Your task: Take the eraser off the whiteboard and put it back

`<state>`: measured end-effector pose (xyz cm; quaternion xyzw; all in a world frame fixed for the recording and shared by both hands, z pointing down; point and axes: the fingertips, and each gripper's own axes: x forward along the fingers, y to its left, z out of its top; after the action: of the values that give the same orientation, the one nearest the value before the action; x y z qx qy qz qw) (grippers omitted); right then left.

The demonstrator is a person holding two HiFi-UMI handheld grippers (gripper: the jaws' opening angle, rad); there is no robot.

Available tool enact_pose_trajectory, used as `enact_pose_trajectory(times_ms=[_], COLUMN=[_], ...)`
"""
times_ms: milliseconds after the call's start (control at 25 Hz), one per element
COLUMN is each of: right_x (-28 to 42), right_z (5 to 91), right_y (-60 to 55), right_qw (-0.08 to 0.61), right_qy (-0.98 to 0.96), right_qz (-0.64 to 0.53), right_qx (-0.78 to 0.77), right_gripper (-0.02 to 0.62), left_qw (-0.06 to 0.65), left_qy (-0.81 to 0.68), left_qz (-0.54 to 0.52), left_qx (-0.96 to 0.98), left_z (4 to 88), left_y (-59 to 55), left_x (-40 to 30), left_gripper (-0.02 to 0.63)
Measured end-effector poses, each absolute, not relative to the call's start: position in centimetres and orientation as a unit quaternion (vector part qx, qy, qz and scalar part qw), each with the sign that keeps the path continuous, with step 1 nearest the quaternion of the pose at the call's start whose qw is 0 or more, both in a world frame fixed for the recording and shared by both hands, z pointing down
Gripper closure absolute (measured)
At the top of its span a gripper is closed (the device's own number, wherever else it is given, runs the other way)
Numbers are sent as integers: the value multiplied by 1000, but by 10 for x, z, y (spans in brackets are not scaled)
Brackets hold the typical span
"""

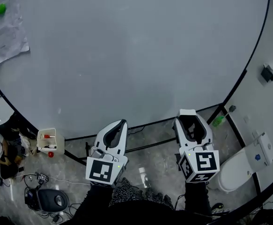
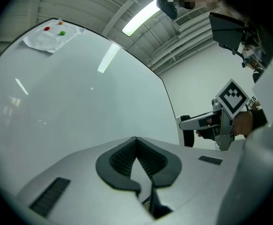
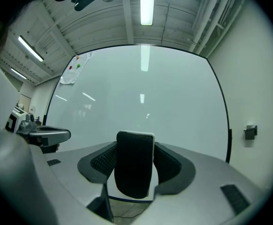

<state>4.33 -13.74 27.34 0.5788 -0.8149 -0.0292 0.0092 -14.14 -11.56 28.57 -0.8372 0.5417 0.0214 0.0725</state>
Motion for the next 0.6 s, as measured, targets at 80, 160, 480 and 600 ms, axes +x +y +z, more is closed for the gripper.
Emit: enact_pose_trajectory(times_ms=[80, 160, 480, 600], right_x=[52, 59, 69, 82], right_z=[274, 272, 273, 284], right_y=[-139, -142, -153, -155], right_qw=[7, 5, 6, 2], right_qy=[-808, -800, -763, -745], right_qz=[-29, -31, -47, -32], right_qx=[588, 599, 644, 666], right_gripper=[350, 350, 350, 350], left_qw=[73, 76, 111, 93], left_qy=[536, 530, 478, 468], left_qz=[21, 18, 8, 10], left_qx=[-841, -844, -871, -879], left_z=[285, 284, 289, 298], left_y=[-121, -128, -146, -154], left_x=[-139, -138, -124, -125], left_gripper=[600, 600, 600, 600])
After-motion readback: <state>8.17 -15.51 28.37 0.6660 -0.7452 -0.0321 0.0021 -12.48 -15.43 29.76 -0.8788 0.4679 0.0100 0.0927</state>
